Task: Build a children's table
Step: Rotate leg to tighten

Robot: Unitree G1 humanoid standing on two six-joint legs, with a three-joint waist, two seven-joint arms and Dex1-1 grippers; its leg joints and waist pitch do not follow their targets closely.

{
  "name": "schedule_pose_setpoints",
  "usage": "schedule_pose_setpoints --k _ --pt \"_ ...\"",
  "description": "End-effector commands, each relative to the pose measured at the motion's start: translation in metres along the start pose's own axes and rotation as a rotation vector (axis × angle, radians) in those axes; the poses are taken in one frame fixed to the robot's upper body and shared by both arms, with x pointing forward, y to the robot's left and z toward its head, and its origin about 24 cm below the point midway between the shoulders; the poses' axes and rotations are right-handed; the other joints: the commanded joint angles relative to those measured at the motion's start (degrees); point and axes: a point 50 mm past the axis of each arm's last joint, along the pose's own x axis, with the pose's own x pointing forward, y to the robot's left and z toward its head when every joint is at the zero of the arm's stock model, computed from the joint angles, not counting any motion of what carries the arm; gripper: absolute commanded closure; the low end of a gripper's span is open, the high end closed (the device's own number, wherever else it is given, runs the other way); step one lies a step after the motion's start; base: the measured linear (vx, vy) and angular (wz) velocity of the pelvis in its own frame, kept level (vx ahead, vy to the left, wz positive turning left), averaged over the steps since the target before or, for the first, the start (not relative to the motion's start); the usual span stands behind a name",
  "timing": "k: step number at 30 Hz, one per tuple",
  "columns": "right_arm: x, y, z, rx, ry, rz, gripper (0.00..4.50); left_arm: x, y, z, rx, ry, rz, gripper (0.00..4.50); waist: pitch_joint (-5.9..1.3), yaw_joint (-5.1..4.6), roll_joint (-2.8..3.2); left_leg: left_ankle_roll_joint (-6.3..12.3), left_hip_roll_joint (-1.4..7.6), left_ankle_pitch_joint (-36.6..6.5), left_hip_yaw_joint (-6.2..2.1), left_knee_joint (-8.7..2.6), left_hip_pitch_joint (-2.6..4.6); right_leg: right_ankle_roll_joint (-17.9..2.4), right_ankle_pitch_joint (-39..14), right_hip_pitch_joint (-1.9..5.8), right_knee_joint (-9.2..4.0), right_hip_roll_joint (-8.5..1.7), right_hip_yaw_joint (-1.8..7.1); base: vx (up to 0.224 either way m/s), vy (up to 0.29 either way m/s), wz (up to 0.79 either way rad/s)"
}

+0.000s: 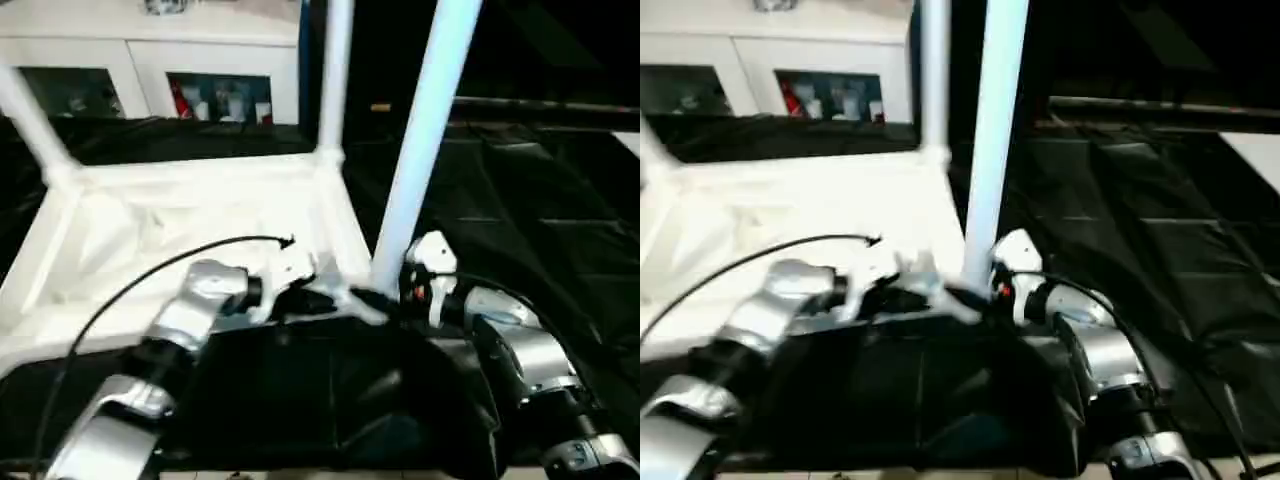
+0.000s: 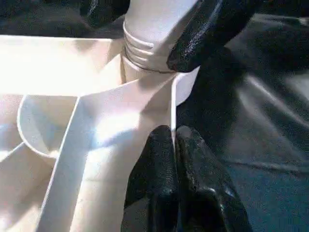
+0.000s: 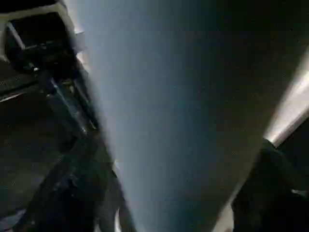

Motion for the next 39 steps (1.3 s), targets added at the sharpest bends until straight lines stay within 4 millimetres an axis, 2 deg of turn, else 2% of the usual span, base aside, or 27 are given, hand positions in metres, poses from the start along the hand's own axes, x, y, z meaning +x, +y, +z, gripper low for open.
schedule_pose_setpoints --k 1,3,5,8,14,21,24,27,28,30,31,34,35,39 --pt "-0.001 0.002 0.001 -0.007 0.013 0.037 0.90 0.003 -0.008 -0.013 -0.063 -0.010 -0.047 4.50 -3.08 0.26 -0.72 4.80 3.55 -9.9 -1.28 -3.37 0.22 -14.2 -9.7 2.56 -2.84 -3.62 2.52 0.000 0.000 0.00" --pt "-0.001 0.002 0.000 -0.010 0.027 0.051 1.06 0.000 -0.007 -0.014 -0.069 -0.007 -0.046 4.50 -2.99 0.24 -0.69 4.23 3.60 -11.4 -1.20 -3.39 0.40 -14.1 -11.4 2.40 -3.06 -3.68 2.57 0.000 0.000 0.00" --pt "-0.001 0.003 -0.001 -0.014 0.038 0.064 1.06 -0.001 -0.007 -0.014 -0.070 -0.006 -0.047 4.50 -2.79 0.18 -0.76 3.12 3.57 -13.8 -1.26 -3.56 0.46 -13.1 -15.6 2.28 -3.55 -3.87 2.68 0.000 0.000 0.00" --pt "-0.001 0.003 -0.001 -0.014 0.048 0.077 1.34 -0.003 -0.007 -0.014 -0.069 -0.006 -0.048 4.50 -2.79 0.16 -0.81 2.33 3.56 -14.5 -1.37 -3.64 0.50 -11.9 -18.0 2.25 -3.78 -3.96 2.76 0.000 0.000 0.00" --pt "-0.003 0.001 -0.002 -0.025 0.070 0.080 1.79 -0.004 -0.007 -0.013 -0.069 -0.008 -0.053 4.50 -2.97 0.21 -0.90 2.93 3.48 -12.3 -1.27 -3.43 0.39 -12.5 -14.3 2.39 -3.33 -3.83 2.73 0.000 0.000 0.00" --pt "-0.004 0.002 -0.005 -0.013 0.077 0.094 1.85 -0.003 -0.006 -0.013 -0.070 -0.007 -0.048 4.50 -3.03 0.31 -0.69 3.13 3.47 -11.9 -1.23 -3.33 0.47 -13.0 -13.5 2.43 -3.27 -3.77 2.69 0.000 0.000 0.00" --pt "-0.001 -0.002 -0.012 0.038 0.052 -0.048 1.85 0.003 0.002 -0.013 -0.098 0.011 0.072 4.50 -2.98 0.13 -0.61 2.79 3.48 -11.9 -1.24 -3.38 0.47 -13.3 -13.2 2.35 -3.28 -3.77 2.73 0.000 0.000 0.00" --pt "0.004 -0.007 -0.017 0.072 0.040 -0.206 1.86 0.011 0.007 -0.010 -0.115 0.009 0.145 4.50 -2.79 -0.13 -0.78 0.99 3.31 -14.9 -1.51 -3.63 0.58 -11.5 -19.6 2.28 -3.98 -3.94 2.65 0.000 0.000 0.00" --pt "0.012 -0.006 -0.021 0.120 0.025 -0.306 1.86 0.023 0.008 -0.006 -0.125 0.011 0.176 4.50 -2.69 -0.27 -0.73 0.54 3.32 -15.6 -1.55 -3.71 0.73 -10.8 -21.3 2.05 -4.27 -3.91 2.68 0.000 0.000 0.00" --pt "0.015 -0.005 -0.022 0.142 0.019 -0.342 1.86 0.028 0.009 -0.003 -0.127 0.013 0.193 4.50 -2.66 -0.36 -0.76 -0.01 3.26 -17.1 -1.67 -3.82 0.86 -10.0 -23.3 1.96 -4.51 -3.89 2.66 0.000 0.000 0.00" --pt "0.021 -0.004 -0.023 0.172 0.013 -0.413 1.86 0.037 0.009 0.000 -0.127 0.019 0.221 4.50 -2.58 -0.48 -0.48 -0.18 3.26 -17.4 -1.66 -3.94 0.81 -9.5 -23.5 1.88 -4.73 -3.77 2.72 0.000 0.000 0.00" --pt "0.034 -0.001 -0.022 0.206 0.007 -0.525 1.86 0.054 0.010 0.008 -0.126 0.020 0.263 4.50 -2.61 -0.39 -0.59 -0.62 3.16 -19.1 -1.75 -3.91 1.21 -8.5 -25.9 1.66 -5.08 -3.90 2.67 0.000 0.000 0.00" --pt "0.039 0.001 -0.022 0.225 0.004 -0.560 1.86 0.060 0.010 0.012 -0.126 0.014 0.278 4.50 -2.48 -0.53 -0.26 -0.85 3.06 -20.0 -1.69 -3.97 1.32 -7.9 -26.6 1.29 -5.43 -3.72 2.73 0.000 0.000 0.00" --pt "0.054 0.008 -0.017 0.231 0.000 -0.605 1.86 0.072 0.009 0.022 -0.111 0.002 0.297 4.50 -2.54 -0.59 -0.17 -1.10 3.04 -21.7 -1.97 -4.12 1.35 -7.1 -27.8 1.36 -5.57 -3.74 2.58 0.000 0.000 0.00"
